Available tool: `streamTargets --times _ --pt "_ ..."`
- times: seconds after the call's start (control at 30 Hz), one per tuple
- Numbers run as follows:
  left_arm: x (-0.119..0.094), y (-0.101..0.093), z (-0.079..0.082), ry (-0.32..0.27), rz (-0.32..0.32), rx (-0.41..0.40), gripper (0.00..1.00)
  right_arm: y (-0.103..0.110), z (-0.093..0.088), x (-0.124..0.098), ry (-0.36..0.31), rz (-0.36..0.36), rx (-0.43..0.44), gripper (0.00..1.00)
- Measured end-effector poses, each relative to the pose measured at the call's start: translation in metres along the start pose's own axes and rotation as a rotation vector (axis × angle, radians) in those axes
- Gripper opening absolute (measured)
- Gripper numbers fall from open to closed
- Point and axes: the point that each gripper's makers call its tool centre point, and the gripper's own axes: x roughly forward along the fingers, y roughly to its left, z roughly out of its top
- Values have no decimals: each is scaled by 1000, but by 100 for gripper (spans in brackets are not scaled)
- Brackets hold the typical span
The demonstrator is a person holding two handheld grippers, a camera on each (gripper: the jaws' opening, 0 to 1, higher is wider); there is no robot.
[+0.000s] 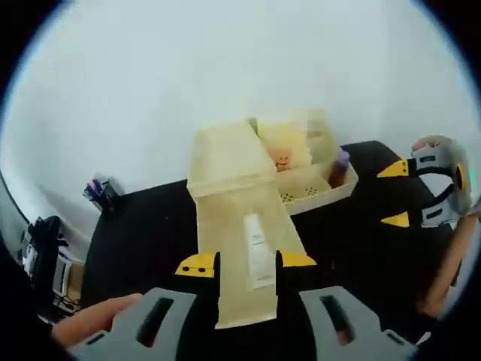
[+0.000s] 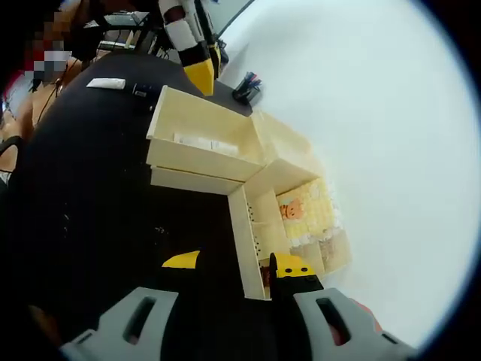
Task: Open the drawer, pick up the cosmetic bottles from the table one by one, place them into the drawer, release the gripper, close the drawer, and move the gripper away
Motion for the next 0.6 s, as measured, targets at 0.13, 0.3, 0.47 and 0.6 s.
streamTargets --times 0.13,0.3,0.47,0.6 --pt "31 -3 2 65 26 -5 26 -2 -3 -1 -4 2 12 31" --pt "56 1 9 107 17 -30 26 -4 -6 1 -6 2 26 31" --pt "76 2 5 151 23 -39 26 -6 -10 4 12 1 27 31" --pt "88 2 3 171 8 -67 25 -5 -11 4 15 1 26 31"
